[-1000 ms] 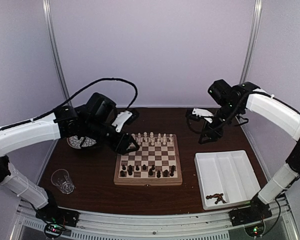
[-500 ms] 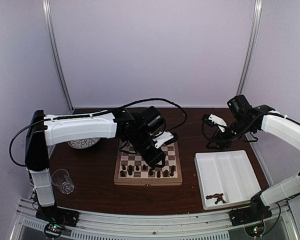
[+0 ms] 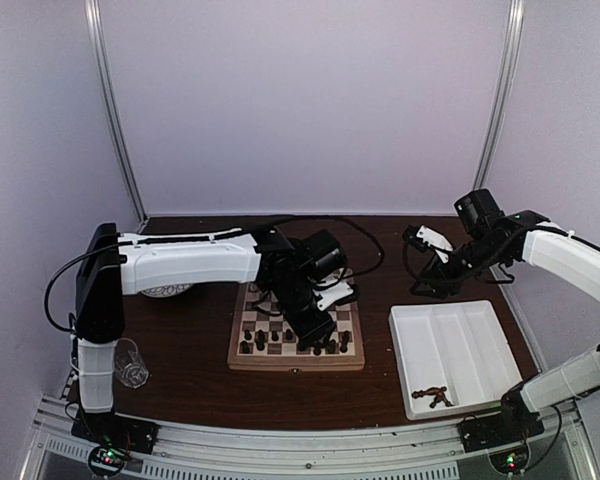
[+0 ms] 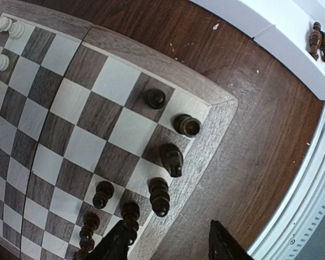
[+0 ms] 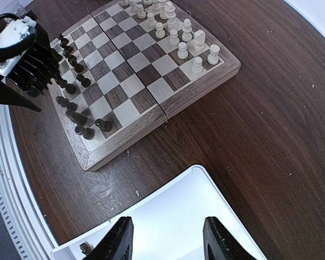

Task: Set up the chess pieces on the board
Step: Adjust the bishop at c8.

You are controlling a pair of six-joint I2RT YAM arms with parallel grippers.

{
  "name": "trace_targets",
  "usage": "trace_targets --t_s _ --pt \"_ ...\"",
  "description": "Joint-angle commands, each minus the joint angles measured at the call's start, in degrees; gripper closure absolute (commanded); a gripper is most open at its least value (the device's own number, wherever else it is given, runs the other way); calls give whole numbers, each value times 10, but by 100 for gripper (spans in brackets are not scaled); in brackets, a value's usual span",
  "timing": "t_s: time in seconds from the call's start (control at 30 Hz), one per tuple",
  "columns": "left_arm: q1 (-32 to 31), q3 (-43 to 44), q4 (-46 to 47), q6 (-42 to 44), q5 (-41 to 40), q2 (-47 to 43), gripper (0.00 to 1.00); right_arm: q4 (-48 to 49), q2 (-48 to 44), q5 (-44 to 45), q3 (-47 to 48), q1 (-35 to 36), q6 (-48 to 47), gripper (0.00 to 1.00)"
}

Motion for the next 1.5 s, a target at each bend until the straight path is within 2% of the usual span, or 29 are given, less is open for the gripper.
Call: trace_targets --t_s 0.0,0.1,0.6,0.93,1.47 --pt "0 20 -7 11 -16 16 53 11 -6 -11 -7 -5 0 53" --pt "0 25 -13 14 -19 25 59 10 -5 -12 -7 -4 -1 52" --pt "0 53 -17 13 -17 61 72 9 -1 -13 -7 -5 -3 53" --pt "-1 59 -25 15 -13 65 72 7 2 -15 -9 -5 -5 53" --pt "0 57 -39 19 -16 72 82 6 4 -15 -8 -5 -5 53"
